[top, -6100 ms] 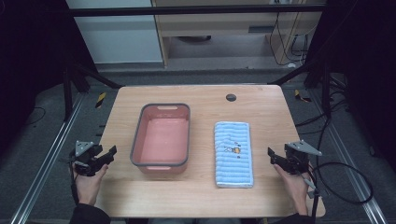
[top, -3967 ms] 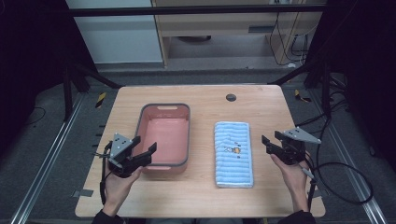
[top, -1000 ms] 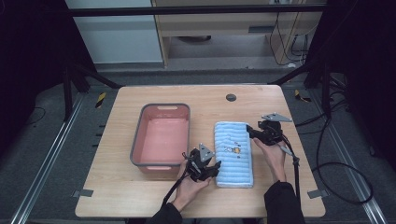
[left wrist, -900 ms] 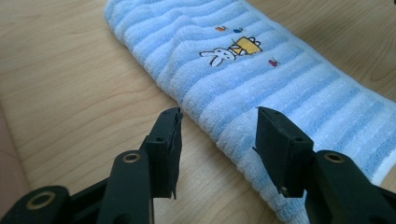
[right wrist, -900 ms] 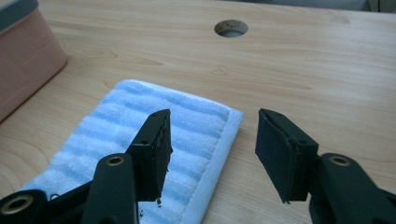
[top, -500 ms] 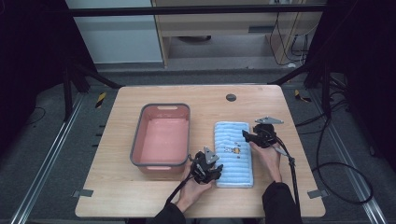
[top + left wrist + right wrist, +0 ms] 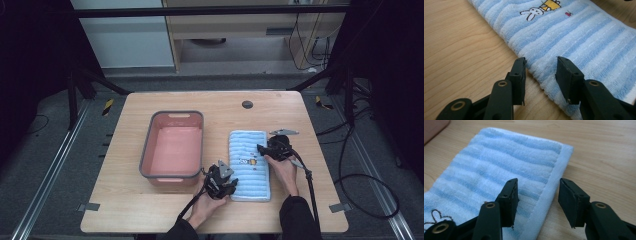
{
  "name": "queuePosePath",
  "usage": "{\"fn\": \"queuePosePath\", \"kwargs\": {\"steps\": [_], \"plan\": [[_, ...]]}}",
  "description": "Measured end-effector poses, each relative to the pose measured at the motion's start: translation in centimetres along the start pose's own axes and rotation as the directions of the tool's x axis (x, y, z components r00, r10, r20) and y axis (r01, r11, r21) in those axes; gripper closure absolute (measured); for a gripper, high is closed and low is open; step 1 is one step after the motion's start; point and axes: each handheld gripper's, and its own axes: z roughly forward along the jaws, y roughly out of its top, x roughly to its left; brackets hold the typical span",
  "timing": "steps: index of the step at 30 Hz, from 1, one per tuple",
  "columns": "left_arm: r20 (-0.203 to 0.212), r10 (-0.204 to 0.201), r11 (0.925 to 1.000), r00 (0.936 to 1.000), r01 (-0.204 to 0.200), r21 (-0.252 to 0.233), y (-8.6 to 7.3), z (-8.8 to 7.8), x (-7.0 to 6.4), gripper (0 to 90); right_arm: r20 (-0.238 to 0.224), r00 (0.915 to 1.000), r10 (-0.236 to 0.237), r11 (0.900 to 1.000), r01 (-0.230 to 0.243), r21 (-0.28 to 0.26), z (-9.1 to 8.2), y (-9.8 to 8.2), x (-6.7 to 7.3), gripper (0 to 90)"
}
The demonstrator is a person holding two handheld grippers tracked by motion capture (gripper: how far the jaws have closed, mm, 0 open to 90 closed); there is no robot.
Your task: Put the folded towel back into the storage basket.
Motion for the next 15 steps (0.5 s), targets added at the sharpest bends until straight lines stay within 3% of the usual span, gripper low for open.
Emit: {"fn": "queuePosePath", "kwargs": {"steps": [15], "plan": [[0.013, -0.011, 0.9999, 0.9999, 0.011, 0.010, -0.04, 0.12, -0.17, 64.5, -0.045, 0.9982, 0.041, 0.999, -0.040, 0.021, 0.45, -0.37, -0.13, 61.1]]}}
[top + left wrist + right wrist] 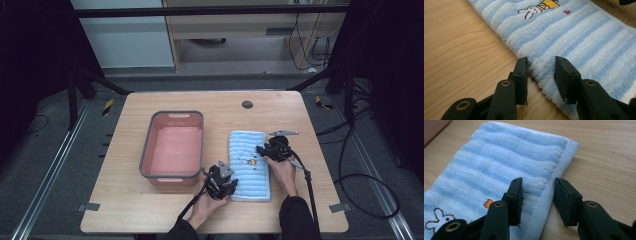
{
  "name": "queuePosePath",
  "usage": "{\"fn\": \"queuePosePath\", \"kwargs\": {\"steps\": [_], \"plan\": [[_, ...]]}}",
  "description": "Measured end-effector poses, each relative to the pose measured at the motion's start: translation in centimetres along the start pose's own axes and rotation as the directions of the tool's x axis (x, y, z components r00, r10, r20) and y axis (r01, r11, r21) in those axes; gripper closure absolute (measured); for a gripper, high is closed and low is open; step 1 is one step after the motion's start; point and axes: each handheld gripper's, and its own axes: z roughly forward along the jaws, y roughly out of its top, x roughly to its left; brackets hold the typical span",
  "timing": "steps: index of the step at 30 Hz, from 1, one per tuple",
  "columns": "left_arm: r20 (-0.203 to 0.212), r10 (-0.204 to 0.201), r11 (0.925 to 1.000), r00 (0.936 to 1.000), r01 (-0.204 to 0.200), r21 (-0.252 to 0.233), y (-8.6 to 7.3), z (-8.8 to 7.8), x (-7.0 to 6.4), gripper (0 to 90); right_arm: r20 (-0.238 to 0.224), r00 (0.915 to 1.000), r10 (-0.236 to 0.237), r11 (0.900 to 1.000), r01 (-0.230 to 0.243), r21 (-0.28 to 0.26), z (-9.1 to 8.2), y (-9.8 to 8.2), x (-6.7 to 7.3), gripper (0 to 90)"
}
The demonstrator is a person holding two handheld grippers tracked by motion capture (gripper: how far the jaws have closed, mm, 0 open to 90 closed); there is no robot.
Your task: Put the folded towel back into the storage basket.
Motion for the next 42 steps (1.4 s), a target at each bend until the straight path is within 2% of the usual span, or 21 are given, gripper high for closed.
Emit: {"fn": "queuePosePath", "kwargs": {"steps": [10, 19, 22, 24, 31, 42], "plan": [[0.014, -0.007, 1.0000, 0.9999, 0.007, -0.002, 0.0, 0.0, -0.2, 76.8, -0.033, 0.9994, 0.009, 1.000, -0.009, -0.001, 0.0, -0.1, 0.3, 78.1], [0.010, -0.020, 0.9996, 0.9998, 0.020, -0.022, -0.1, 0.0, -0.4, 85.7, -0.041, 0.9992, 0.006, 1.000, -0.006, -0.007, -0.2, 0.0, 0.4, 81.4], [0.020, -0.030, 0.9984, 0.9994, 0.031, -0.048, -0.2, -0.2, -0.3, 86.3, -0.039, 0.9992, -0.001, 1.000, 0.000, -0.012, -0.5, 0.2, 0.4, 81.8], [0.029, -0.037, 0.9970, 0.9989, 0.039, -0.067, 0.0, -0.5, -0.3, 86.4, -0.043, 0.9991, -0.001, 1.000, 0.000, -0.026, -0.9, 0.3, 0.4, 81.9], [0.045, -0.024, 0.9917, 0.9987, 0.029, -0.125, 0.7, -2.0, -0.6, 86.4, -0.061, 0.9981, -0.008, 0.996, 0.003, -0.089, -3.2, 1.1, 0.7, 82.1], [0.059, -0.015, 0.9797, 0.9982, 0.026, -0.199, 1.8, -4.6, -0.3, 86.4, -0.075, 0.9965, -0.038, 0.983, 0.024, -0.185, -6.4, 2.9, 1.7, 82.2]]}}
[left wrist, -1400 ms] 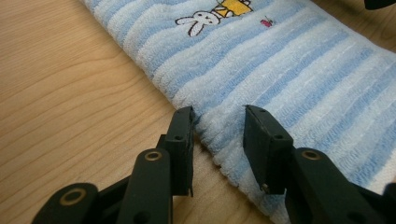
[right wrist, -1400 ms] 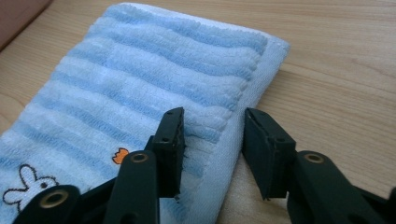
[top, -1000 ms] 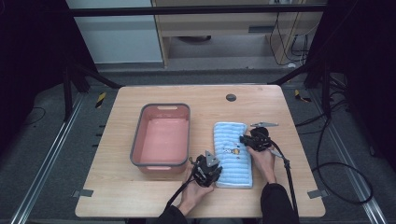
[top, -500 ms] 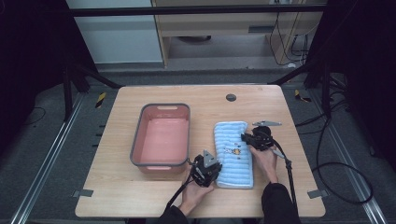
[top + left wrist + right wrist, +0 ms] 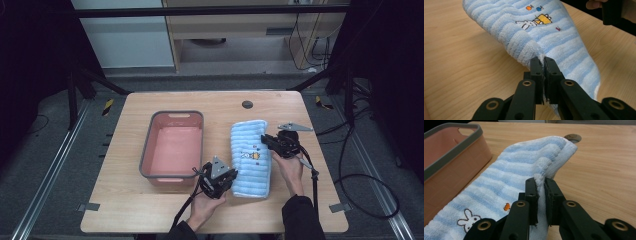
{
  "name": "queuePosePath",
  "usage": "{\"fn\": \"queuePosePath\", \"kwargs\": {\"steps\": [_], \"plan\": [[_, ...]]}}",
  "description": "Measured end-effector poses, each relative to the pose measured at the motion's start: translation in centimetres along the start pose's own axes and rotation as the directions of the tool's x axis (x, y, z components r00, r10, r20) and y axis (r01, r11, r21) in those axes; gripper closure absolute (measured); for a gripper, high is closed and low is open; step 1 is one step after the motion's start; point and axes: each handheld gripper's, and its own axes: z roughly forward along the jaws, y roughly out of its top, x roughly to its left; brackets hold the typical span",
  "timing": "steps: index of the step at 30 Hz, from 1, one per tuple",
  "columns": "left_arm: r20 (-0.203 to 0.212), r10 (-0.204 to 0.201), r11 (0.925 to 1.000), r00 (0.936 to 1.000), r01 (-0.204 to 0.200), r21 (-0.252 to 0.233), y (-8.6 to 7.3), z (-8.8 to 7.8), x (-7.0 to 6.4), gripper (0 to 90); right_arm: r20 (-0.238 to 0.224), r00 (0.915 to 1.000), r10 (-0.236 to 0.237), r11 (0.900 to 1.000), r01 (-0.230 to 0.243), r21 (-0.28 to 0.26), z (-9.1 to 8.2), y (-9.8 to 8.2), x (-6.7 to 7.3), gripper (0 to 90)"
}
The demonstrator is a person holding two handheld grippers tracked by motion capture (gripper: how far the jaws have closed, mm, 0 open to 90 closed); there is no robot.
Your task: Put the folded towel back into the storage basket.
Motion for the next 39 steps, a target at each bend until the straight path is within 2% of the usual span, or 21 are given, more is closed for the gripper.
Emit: {"fn": "queuePosePath", "kwargs": {"steps": [12, 26, 39], "plan": [[0.006, 0.029, 0.9978, 0.9995, -0.029, -0.059, 2.4, -2.6, -0.2, 86.4, -0.009, 0.9995, -0.031, 0.994, 0.030, -0.106, -2.8, 2.7, 1.8, 82.2], [-0.018, 0.029, 0.9930, 0.9994, -0.031, -0.114, 3.9, -5.0, 0.7, 86.4, 0.000, 0.9979, -0.064, 0.987, 0.064, -0.145, -3.4, 5.2, 4.0, 82.2], [-0.048, 0.033, 0.9862, 0.9983, -0.041, -0.160, 5.5, -8.1, 2.2, 86.3, -0.004, 0.9957, -0.092, 0.980, 0.090, -0.180, -3.8, 7.7, 6.2, 82.3]]}}
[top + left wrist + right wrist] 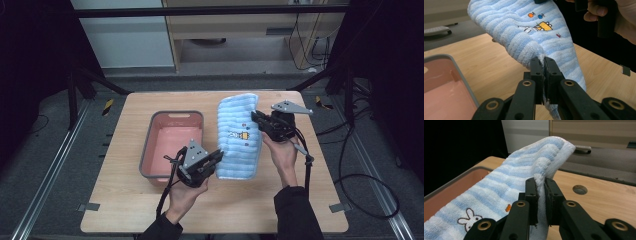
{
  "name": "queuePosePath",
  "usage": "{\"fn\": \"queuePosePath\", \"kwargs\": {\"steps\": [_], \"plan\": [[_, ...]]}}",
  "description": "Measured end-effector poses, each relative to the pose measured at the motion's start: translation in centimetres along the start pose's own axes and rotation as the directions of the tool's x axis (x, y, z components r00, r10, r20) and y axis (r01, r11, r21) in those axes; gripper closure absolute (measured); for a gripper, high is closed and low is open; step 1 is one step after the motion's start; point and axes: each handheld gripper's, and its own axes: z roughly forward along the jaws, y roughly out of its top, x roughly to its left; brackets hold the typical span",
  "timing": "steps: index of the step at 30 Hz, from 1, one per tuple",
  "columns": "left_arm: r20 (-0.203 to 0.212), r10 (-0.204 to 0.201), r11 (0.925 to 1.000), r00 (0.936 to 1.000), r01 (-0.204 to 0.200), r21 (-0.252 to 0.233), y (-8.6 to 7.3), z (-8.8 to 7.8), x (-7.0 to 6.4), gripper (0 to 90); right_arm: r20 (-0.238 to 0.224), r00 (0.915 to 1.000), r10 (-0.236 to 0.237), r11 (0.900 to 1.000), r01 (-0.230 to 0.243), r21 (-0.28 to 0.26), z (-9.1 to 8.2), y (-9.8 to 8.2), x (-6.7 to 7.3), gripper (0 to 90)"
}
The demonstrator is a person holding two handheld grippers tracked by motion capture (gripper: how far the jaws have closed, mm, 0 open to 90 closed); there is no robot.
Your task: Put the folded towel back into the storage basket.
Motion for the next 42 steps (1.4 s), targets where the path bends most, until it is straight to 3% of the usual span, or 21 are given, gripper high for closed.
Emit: {"fn": "queuePosePath", "kwargs": {"steps": [18, 42], "plan": [[-0.048, 0.001, 0.9989, 0.9989, -0.003, -0.047, 1.0, -2.9, 2.0, 86.3, -0.030, 0.9990, -0.034, 0.999, 0.033, -0.040, 1.1, 2.6, 3.1, 82.3], [-0.141, -0.048, 0.9970, 0.9888, 0.039, -0.067, 0.5, -7.3, 6.6, 86.3, -0.088, 0.9926, -0.083, 0.996, 0.081, -0.030, 5.9, 5.1, 8.4, 82.3]]}}
